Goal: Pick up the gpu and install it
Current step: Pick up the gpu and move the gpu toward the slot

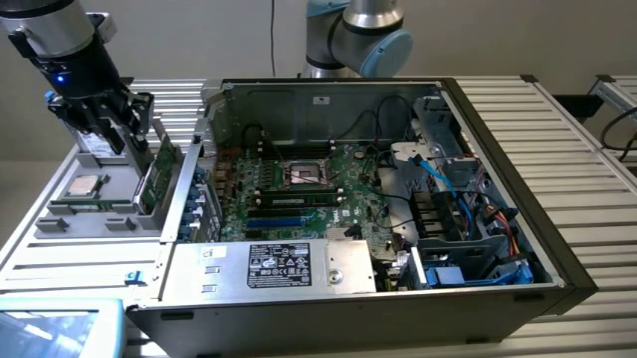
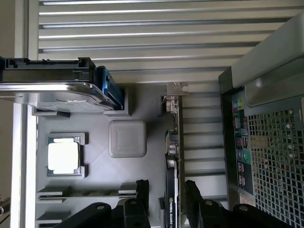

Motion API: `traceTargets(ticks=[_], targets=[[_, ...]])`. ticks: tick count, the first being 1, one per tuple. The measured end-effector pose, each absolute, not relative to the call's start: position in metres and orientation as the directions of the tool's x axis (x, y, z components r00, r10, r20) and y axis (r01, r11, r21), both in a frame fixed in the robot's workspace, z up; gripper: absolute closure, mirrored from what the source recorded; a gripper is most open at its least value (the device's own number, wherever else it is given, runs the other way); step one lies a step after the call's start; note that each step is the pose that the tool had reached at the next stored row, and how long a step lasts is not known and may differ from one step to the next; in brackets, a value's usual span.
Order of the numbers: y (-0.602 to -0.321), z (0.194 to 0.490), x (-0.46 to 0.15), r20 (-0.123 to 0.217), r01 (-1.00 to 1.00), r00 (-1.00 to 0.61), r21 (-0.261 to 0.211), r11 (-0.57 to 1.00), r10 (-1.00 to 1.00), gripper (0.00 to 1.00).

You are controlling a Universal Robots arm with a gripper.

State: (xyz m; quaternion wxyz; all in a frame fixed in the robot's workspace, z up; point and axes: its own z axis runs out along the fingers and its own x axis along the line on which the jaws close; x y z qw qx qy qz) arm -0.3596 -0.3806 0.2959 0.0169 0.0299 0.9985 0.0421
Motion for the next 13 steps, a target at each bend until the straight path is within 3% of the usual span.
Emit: traceTargets(ticks=[13], targets=[[-0.381, 0.279, -0.358, -0.04, 0.058, -0.997, 0.059, 0.997, 0.061, 0.56]])
